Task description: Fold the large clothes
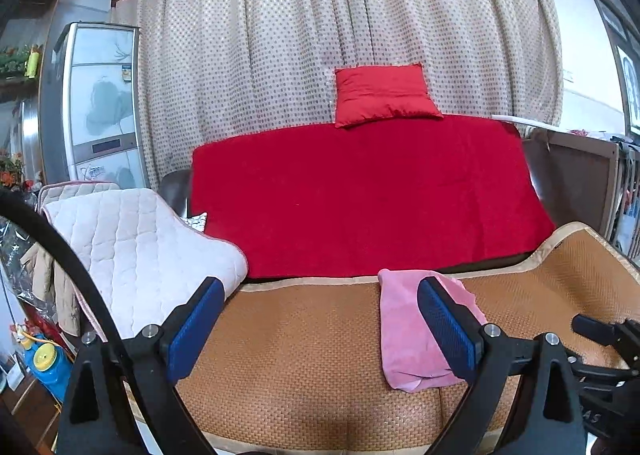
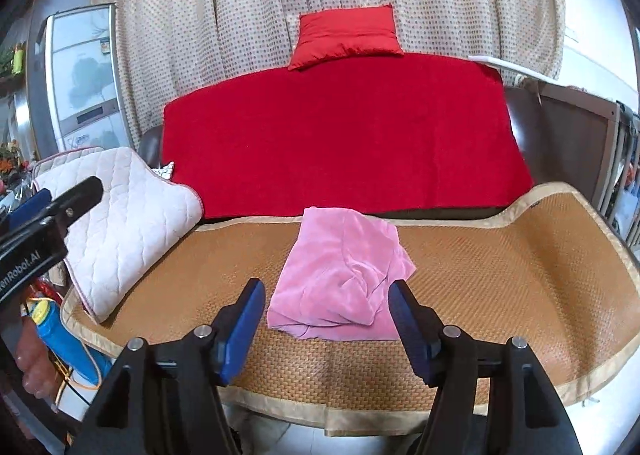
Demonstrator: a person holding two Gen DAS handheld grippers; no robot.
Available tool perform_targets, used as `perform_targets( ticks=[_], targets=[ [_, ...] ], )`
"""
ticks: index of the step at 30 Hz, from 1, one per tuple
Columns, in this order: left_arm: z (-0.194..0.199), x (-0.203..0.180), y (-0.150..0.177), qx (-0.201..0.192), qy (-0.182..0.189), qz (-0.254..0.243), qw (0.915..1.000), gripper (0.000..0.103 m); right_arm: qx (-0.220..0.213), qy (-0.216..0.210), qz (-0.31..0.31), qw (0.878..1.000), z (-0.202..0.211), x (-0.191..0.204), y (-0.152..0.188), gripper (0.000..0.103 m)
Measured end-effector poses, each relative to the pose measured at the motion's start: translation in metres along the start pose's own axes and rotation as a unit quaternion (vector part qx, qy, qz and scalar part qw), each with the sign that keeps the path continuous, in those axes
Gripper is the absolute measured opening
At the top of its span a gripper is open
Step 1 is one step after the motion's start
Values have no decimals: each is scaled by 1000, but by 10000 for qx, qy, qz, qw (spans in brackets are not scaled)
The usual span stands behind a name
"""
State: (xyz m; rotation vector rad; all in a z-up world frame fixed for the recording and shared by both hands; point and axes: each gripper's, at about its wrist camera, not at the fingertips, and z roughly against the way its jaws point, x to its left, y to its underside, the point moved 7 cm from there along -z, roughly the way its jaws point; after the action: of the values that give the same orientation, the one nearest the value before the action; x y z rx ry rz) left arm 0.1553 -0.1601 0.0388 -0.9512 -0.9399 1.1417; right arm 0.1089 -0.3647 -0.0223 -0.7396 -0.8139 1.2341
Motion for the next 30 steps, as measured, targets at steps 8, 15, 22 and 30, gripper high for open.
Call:
perform_targets(
  ticks=[8,15,22,30],
  targets=[
    [12,2,3,-107,79,-87,9999,97,-146,718,278,9969,4,2,0,68],
    [19,2,0,-175,99,-84,9998,97,-619,1152,482,9902,26,2,-14,68],
    [21,-2,1,-168,161,-111,9997,98,-827,1286,565,9866,35,1,-22,71],
    [24,-2,-1,-140,209,-78,9997,98,-979,1337,474,9850,45,-2,-23,71]
  ],
)
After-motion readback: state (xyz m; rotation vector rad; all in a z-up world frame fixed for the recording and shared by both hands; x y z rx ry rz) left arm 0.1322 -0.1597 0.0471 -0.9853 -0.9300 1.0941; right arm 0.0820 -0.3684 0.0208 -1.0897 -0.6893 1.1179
